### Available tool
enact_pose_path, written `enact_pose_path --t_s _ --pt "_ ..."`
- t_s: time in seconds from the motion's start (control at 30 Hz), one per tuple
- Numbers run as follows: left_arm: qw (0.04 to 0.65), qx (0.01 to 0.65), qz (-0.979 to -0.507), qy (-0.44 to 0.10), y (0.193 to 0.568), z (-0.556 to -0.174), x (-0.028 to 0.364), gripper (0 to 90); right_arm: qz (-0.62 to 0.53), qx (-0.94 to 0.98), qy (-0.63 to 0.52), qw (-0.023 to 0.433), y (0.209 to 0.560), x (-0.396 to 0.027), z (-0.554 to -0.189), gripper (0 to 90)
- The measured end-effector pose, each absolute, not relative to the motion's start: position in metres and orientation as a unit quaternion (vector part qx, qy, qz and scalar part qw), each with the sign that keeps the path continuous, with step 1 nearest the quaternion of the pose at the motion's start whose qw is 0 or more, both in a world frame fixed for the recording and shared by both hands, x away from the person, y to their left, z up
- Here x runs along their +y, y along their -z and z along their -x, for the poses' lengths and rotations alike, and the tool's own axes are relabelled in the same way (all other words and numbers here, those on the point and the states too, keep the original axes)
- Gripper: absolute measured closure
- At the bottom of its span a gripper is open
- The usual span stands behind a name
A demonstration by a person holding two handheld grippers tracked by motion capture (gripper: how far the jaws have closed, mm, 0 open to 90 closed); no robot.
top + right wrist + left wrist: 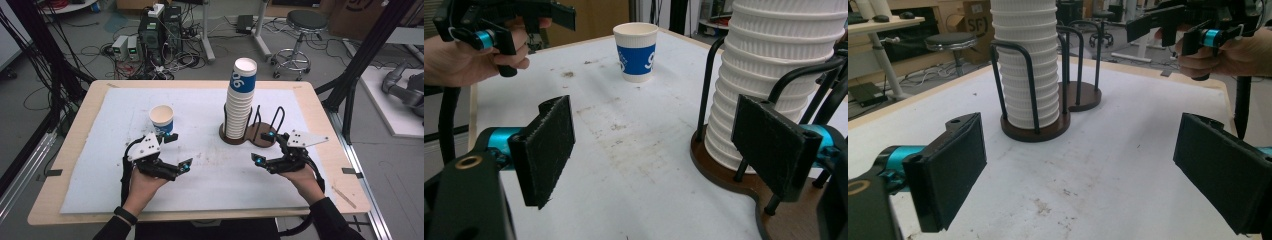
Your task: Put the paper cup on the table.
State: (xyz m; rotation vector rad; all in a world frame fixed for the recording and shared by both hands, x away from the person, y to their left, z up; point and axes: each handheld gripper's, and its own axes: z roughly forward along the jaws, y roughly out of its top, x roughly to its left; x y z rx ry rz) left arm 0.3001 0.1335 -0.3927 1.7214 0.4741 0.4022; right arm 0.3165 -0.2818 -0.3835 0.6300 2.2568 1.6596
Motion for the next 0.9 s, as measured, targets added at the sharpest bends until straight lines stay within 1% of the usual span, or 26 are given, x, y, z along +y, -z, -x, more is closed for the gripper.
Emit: enact_pose_path --t_s 0.1,0.17,0.33,0.47,0.63,0.9 --pt "0.611 0.208 -0.743 -0.176 0.392 -0.3 0.135 6.7 -0.219 0.778 -0.572 0.137 0.383 -0.283 -0.317 18.0" --pt "0.619 0.217 -0.737 -0.164 0.392 -0.302 0.138 6.7 -0.221 0.776 -0.574 0.138 0.383 -0.284 -0.316 18.0" --pt "0.62 0.221 -0.736 -0.16 0.392 -0.304 0.141 6.7 -0.22 0.776 -0.574 0.142 0.382 -0.285 -0.315 18.0" --pt "0.615 0.223 -0.739 -0.163 0.393 -0.306 0.143 6.7 -0.212 0.776 -0.577 0.138 0.381 -0.285 -0.315 18.0" --pt "0.621 0.231 -0.731 -0.165 0.394 -0.305 0.145 6.7 -0.214 0.777 -0.576 0.136 0.381 -0.285 -0.315 18.0" --pt "0.612 0.235 -0.737 -0.167 0.393 -0.305 0.145 6.7 -0.217 0.775 -0.578 0.136 0.384 -0.286 -0.319 18.0"
